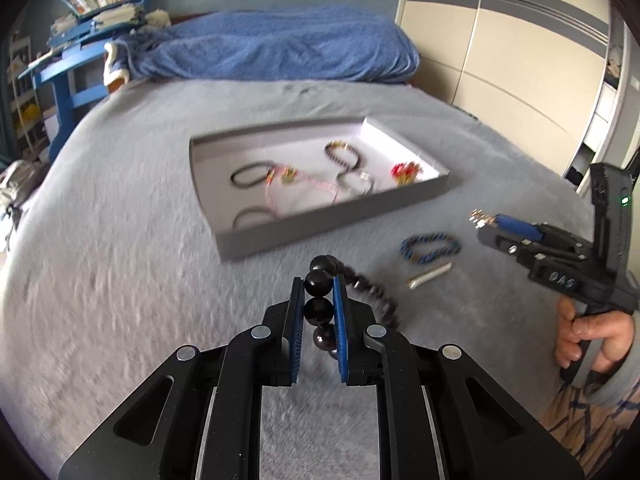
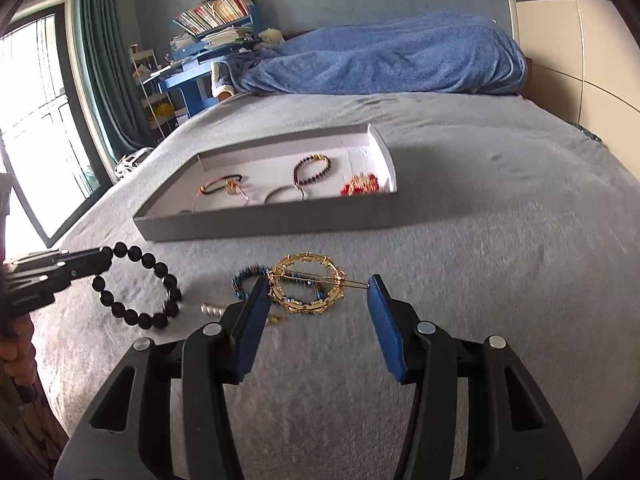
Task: Organize jewelry
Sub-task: 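Carry both items into the tray and open both tools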
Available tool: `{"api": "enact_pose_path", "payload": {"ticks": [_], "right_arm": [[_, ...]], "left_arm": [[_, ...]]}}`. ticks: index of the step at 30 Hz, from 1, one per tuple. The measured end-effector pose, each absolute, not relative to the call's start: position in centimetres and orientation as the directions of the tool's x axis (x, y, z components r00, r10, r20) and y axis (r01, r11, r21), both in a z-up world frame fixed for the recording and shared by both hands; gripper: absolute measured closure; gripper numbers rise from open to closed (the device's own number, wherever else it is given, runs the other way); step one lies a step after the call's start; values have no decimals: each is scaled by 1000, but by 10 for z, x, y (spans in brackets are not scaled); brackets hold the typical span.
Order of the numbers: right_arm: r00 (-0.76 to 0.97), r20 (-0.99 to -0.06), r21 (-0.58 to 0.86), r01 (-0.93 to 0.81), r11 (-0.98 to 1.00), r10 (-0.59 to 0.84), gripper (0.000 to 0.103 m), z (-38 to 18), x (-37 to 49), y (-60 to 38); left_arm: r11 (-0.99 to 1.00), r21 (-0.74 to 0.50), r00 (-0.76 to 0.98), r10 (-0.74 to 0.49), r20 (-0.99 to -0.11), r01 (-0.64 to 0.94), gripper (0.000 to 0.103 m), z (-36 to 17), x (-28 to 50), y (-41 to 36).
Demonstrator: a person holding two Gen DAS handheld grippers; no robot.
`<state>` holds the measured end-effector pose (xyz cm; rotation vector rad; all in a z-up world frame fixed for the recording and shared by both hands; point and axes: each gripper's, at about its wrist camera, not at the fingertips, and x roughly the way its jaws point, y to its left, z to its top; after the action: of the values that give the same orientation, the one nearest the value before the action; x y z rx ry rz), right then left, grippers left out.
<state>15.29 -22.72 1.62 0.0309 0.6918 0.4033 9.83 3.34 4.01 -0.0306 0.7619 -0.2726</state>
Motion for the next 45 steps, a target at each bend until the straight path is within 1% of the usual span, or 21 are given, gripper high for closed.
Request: {"api": "enact_pose_path", "payload": {"ticks": [4, 8, 11, 18, 22, 33, 39, 45], "right_arm": [[698, -610, 152, -362, 920, 375, 53, 24, 160, -224], [697, -608, 152, -369, 917, 381, 53, 30, 167, -222], [694, -609, 148, -375, 915, 384, 53, 33, 173, -218], [685, -606, 164, -389, 906, 404, 53, 41, 186, -212], [682, -606, 163, -398, 903, 410, 53, 46, 196, -205], [666, -620, 128, -437, 890, 416, 53, 54, 226, -175], [653, -639, 111, -445, 889, 407, 53, 51, 248, -163], [635, -666, 92, -451, 888, 392, 53, 41, 264, -152]], "left_arm": [[956, -145, 710, -288, -643, 255, 88, 64, 102, 30], [953, -130, 729, -294, -618, 273, 88, 83, 109, 25], [954, -122, 741, -290, -605, 274, 88, 92, 114, 25], [955, -144, 764, -295, -573, 261, 88, 110, 129, 34], [956, -125, 775, -289, -562, 265, 88, 118, 137, 35], [963, -118, 787, -267, -556, 243, 88, 121, 172, 44], [966, -128, 780, -258, -570, 226, 88, 113, 197, 46], [961, -147, 762, -277, -586, 236, 88, 103, 214, 39]]}}
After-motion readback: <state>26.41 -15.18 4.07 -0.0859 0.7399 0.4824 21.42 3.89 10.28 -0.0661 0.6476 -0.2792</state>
